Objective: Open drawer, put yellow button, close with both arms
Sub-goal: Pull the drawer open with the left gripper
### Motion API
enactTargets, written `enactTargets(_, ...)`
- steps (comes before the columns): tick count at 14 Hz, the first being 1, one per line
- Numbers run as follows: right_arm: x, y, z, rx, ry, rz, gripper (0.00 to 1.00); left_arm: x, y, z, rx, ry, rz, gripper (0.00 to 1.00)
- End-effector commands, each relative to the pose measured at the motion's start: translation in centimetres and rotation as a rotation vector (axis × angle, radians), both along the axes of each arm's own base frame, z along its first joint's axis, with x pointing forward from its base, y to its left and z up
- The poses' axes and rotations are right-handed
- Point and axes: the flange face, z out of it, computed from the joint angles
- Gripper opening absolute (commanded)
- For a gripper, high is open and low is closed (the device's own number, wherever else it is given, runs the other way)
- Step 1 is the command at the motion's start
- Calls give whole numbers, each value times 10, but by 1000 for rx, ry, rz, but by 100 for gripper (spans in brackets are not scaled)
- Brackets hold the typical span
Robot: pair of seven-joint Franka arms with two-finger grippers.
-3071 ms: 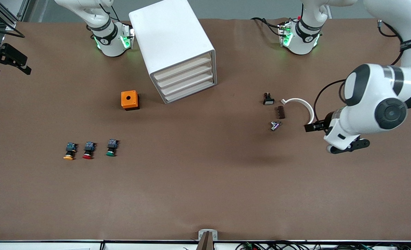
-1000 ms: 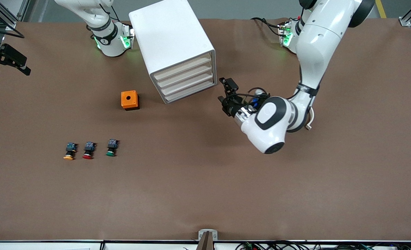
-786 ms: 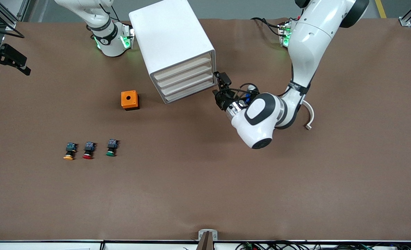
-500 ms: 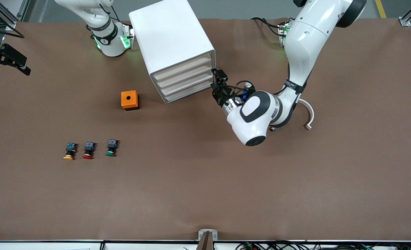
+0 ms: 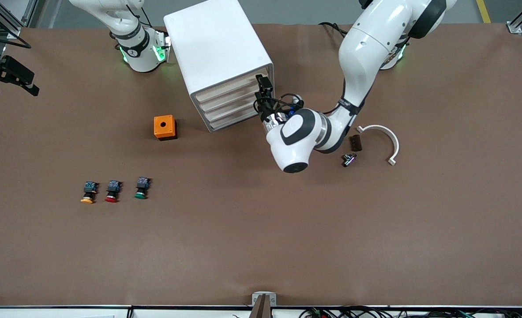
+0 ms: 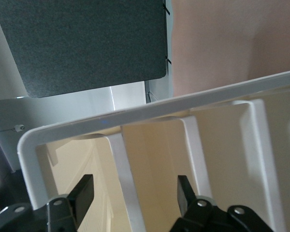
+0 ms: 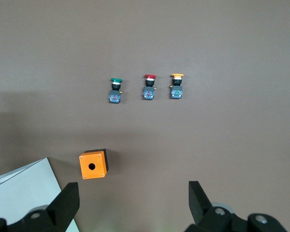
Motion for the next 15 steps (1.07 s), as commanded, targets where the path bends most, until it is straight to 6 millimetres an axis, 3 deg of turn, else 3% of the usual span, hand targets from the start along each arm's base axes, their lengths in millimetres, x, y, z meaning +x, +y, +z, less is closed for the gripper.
enactTargets(1,-5,0,2,-9,-5,9,100,-2,-4,4,3,17,2,68)
enactTargets(4,-5,0,2,-9,-6,9,100,-9,-10,2,4,19,-11,42)
enactTargets(6,-5,0,3,-11,-8,9,100,-10,-9,-12,16,37,-10,27)
enactTargets(8,-5,0,3,-11,-8,9,100,-10,-9,-14,18,39,-10,16)
enactTargets(12,-3,0,3,-11,-3,9,100,-1,-3,-11,3,46,21,14)
enactTargets(15,2,-5,1,-10,4,0,100,18,11,-8,-6,51,68,14)
